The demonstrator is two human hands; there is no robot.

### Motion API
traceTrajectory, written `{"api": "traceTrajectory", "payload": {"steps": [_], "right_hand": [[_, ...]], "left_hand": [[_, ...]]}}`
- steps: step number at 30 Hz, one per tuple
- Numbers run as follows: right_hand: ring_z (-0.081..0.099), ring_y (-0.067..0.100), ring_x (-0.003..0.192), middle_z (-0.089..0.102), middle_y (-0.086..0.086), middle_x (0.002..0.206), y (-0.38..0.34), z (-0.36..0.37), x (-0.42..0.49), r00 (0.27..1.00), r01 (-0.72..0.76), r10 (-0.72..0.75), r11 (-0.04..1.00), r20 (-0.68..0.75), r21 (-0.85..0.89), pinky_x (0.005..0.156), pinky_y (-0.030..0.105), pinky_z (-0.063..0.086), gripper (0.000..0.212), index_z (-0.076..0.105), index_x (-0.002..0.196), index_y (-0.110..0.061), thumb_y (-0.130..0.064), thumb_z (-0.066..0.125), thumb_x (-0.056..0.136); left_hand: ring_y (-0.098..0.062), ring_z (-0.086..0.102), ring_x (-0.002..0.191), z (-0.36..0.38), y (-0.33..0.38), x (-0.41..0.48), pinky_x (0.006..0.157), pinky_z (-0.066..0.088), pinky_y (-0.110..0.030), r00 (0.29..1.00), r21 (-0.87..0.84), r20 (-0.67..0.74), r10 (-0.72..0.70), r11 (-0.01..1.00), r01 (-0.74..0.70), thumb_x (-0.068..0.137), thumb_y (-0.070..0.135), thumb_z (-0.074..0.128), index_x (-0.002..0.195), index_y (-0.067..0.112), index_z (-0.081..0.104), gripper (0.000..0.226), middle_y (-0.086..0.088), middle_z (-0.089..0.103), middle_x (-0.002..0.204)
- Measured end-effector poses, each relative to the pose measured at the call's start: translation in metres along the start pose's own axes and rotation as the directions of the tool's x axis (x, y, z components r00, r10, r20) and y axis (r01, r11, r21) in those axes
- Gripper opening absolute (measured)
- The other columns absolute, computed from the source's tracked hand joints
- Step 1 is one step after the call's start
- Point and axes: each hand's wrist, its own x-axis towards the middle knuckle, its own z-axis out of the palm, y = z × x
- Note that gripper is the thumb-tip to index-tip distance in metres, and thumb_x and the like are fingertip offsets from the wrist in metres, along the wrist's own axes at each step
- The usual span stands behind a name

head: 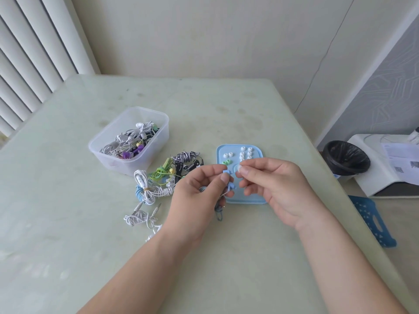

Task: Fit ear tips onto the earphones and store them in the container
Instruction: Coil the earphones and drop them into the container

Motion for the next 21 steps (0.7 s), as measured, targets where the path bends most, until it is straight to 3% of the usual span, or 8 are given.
{"api": "traceTrajectory", "payload": {"steps": [4, 21], "right_hand": [[0.065, 0.021, 0.067, 0.072, 0.017, 0.084, 0.009, 0.007, -0.005, 0.997, -0.035, 0.025, 0.991, 0.078, 0.130, 0.058, 0.027, 0.054, 0.021, 0.076, 0.097, 0.000, -0.006, 0.075, 0.077], [0.061, 0.020, 0.063, 0.071, 0.014, 0.079, 0.018, 0.010, -0.006, 0.997, -0.012, -0.002, 0.987, 0.082, 0.163, 0.057, 0.028, 0.052, 0.016, 0.079, 0.092, -0.004, -0.005, 0.073, 0.077]], "left_hand": [[-0.024, 0.060, 0.073, -0.004, -0.001, 0.000, 0.062, 0.047, -0.034, 1.000, 0.014, 0.002, 0.025, 1.000, -0.025, 0.096, 0.011, 0.073, 0.107, 0.011, 0.076, 0.012, -0.010, 0.072, 0.084], [-0.019, 0.065, 0.069, -0.004, 0.000, -0.001, 0.062, 0.051, -0.032, 0.997, 0.079, 0.027, 0.072, 0.994, -0.074, 0.096, 0.013, 0.073, 0.108, 0.012, 0.075, 0.012, -0.004, 0.073, 0.082]]}}
